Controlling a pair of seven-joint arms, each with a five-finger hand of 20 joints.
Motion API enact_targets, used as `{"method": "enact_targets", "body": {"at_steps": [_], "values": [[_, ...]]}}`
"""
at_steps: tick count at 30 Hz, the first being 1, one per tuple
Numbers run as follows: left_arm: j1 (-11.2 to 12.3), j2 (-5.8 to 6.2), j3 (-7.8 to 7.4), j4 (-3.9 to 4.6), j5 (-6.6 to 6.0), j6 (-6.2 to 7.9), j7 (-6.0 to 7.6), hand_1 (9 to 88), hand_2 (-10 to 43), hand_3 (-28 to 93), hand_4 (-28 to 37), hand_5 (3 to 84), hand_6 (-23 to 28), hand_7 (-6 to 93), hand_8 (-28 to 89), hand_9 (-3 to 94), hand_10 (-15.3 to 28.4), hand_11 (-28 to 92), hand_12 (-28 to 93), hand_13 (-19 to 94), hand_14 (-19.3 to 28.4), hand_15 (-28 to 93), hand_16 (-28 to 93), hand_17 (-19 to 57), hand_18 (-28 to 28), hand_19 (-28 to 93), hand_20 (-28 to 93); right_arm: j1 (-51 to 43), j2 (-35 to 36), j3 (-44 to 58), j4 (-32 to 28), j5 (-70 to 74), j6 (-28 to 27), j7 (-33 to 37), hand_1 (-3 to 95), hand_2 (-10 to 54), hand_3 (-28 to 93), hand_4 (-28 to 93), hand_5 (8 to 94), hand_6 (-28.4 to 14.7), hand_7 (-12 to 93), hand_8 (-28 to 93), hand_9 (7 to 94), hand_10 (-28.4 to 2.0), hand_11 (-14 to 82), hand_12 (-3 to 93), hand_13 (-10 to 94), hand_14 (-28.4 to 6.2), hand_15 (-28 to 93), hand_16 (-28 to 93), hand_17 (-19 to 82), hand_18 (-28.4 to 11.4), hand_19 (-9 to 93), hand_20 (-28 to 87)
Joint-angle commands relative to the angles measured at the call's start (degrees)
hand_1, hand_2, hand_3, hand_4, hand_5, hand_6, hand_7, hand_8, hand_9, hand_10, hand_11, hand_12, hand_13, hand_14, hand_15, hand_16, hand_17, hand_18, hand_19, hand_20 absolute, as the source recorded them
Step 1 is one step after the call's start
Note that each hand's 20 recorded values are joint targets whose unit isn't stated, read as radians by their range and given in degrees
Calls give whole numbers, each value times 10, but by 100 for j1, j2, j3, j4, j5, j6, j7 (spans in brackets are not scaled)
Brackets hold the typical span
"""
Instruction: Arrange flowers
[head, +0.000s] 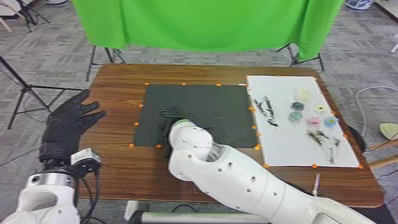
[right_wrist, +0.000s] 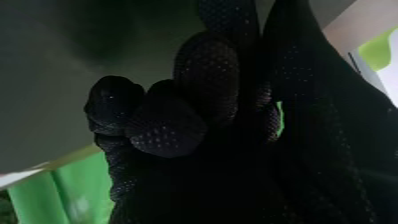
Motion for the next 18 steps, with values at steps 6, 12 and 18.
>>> {"method": "enact_targets", "body": {"at_steps": [6, 12, 18], "values": [[112, 16, -22, -8, -26, 13, -4, 248, 67, 825, -210, 357, 81, 159, -104, 368, 193, 244, 125, 311, 284, 485, -73, -79, 260, 694, -156, -106, -129, 195, -167, 440, -74, -55, 417, -95, 828, -280, 845, -59, 313, 153, 841, -143, 594, 247, 815, -115, 825, 201, 427, -284, 932, 499], [173, 0, -46, -25, -30, 11, -11, 247, 65, 830, -205, 353, 83, 148, -105, 342, 192, 242, 113, 276, 280, 492, -79, -77, 247, 685, -149, 36, 26, 48, -288, 552, 122, -5, 388, -95, 843, -277, 841, -64, 299, 139, 834, -150, 586, 247, 807, -122, 820, 202, 412, -284, 932, 487], [840, -114, -462, -274, -55, 202, 70, 248, 63, 829, -200, 350, 85, 140, -101, 330, 192, 248, 100, 264, 270, 488, -87, -76, 241, 676, -130, 556, 532, -580, -906, -272, 486, -248, 344, -95, 851, -255, 836, -62, 309, 66, 828, -161, 585, 251, 797, -129, 824, 199, 408, -284, 932, 483]]}}
